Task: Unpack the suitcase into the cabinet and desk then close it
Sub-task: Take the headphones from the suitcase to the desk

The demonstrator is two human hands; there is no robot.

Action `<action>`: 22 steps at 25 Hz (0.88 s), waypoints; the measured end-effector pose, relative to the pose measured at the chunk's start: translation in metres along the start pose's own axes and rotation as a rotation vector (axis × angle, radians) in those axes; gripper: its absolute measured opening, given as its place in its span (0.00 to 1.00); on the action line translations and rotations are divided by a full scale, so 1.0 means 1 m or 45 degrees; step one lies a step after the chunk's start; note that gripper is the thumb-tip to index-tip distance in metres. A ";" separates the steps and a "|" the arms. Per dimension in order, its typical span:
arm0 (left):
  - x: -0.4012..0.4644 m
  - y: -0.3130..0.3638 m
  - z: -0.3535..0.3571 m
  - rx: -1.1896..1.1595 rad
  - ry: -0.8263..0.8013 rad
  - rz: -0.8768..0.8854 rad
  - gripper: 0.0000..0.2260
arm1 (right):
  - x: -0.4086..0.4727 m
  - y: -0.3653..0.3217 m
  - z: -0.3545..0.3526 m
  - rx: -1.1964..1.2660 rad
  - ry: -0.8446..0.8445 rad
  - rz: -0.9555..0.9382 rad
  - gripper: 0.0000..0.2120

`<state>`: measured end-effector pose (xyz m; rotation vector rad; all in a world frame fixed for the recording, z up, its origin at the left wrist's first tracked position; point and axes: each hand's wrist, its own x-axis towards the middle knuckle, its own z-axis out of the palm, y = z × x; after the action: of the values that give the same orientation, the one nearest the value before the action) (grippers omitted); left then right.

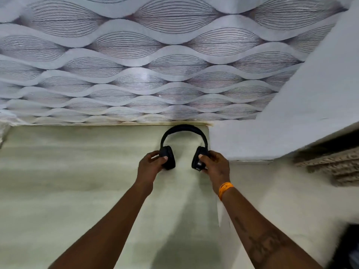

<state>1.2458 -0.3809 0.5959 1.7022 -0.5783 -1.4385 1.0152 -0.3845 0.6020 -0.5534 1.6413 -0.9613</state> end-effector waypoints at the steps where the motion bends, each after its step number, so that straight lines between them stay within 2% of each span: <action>1: 0.007 0.004 0.002 0.013 0.002 -0.006 0.18 | 0.008 -0.001 0.004 -0.002 0.014 0.008 0.32; 4: 0.021 0.009 0.001 0.042 0.012 -0.013 0.19 | 0.019 0.000 0.014 -0.052 0.046 -0.015 0.27; 8: 0.033 0.012 -0.003 0.173 -0.005 0.019 0.24 | 0.022 0.001 0.025 -0.090 0.101 -0.053 0.26; 11: 0.031 0.013 -0.005 0.211 0.005 0.045 0.20 | 0.018 -0.002 0.028 -0.139 0.140 -0.091 0.21; 13: 0.029 0.015 -0.006 0.248 0.037 0.079 0.20 | 0.013 -0.005 0.027 -0.184 0.183 -0.136 0.21; 17: 0.005 0.033 -0.001 0.402 0.111 0.312 0.17 | -0.011 -0.017 0.023 -0.138 0.342 -0.287 0.19; 19: -0.013 0.046 0.009 0.369 0.064 0.411 0.14 | -0.028 -0.026 0.016 -0.064 0.384 -0.352 0.14; 22: -0.045 0.062 0.032 0.163 -0.139 0.346 0.10 | -0.058 -0.041 -0.002 0.094 0.326 -0.350 0.07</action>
<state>1.2136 -0.3909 0.6721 1.5775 -0.9418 -1.3266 1.0254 -0.3620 0.6689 -0.6372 1.7762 -1.3347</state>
